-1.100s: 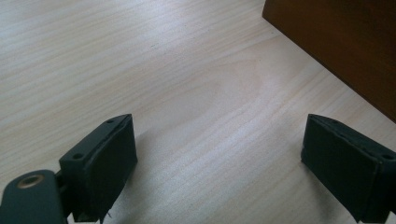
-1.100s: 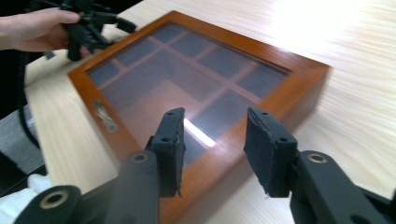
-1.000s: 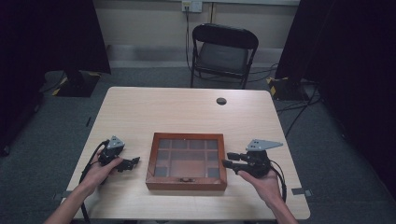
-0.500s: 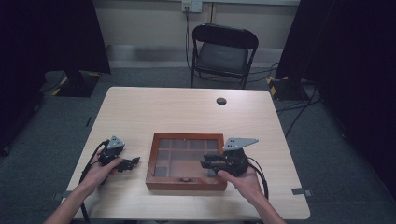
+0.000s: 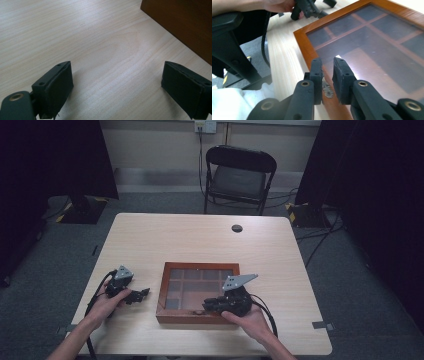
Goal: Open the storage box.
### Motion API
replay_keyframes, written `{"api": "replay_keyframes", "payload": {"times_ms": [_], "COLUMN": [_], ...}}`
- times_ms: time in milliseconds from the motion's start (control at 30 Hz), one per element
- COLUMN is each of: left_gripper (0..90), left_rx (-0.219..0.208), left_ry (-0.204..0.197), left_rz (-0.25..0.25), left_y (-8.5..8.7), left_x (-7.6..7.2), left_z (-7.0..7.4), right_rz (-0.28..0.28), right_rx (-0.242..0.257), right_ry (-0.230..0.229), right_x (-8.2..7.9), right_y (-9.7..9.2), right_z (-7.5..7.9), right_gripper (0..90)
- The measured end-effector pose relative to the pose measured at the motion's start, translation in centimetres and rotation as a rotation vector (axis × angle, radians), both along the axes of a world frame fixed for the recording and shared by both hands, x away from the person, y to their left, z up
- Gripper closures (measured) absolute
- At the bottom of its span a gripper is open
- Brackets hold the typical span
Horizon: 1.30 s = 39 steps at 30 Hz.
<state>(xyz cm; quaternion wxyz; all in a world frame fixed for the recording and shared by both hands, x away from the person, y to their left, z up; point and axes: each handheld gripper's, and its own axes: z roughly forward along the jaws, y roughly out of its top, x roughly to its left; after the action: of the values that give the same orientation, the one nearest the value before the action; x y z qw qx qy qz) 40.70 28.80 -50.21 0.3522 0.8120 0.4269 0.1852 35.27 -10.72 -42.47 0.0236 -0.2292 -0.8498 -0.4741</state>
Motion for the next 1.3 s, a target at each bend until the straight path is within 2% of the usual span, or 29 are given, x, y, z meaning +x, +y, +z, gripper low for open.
{"api": "replay_keyframes", "payload": {"times_ms": [67,267,467,567,767,800,933,1300], "left_gripper": [9.7,9.7,9.7,9.7,9.7,9.7,9.7,9.7], "left_rx": [0.000,-0.001,-0.001,0.000,0.000,0.000,0.000,0.000], "left_ry": [-0.001,0.000,0.000,0.000,0.000,0.000,0.000,0.000], "left_rz": [0.000,0.000,0.001,0.000,0.000,0.000,0.000,0.000], "left_y": [0.0,0.0,0.0,0.0,0.0,0.0,0.0,0.0], "left_x": [0.0,0.0,0.0,0.0,0.0,0.0,0.0,0.0], "left_z": [0.0,0.0,0.0,0.0,0.0,0.0,0.0,0.0], "right_rz": [0.025,0.037,0.049,0.056,0.063,0.068,0.063,0.083], "right_rx": [-0.007,-0.016,-0.046,-0.071,-0.074,-0.078,-0.069,-0.092], "right_ry": [0.006,0.010,0.018,0.002,-0.010,-0.025,-0.023,-0.027], "right_x": [-0.1,0.0,0.1,-0.1,0.0,-0.1,-0.1,-0.1], "right_y": [0.5,1.1,1.6,2.0,2.1,2.2,2.3,2.5], "right_z": [-0.2,-0.3,-1.4,-1.6,-1.8,-1.8,-2.0,-1.7], "right_gripper": [78.7,79.5,78.3,79.5,79.5,79.6,80.5,81.5]}}
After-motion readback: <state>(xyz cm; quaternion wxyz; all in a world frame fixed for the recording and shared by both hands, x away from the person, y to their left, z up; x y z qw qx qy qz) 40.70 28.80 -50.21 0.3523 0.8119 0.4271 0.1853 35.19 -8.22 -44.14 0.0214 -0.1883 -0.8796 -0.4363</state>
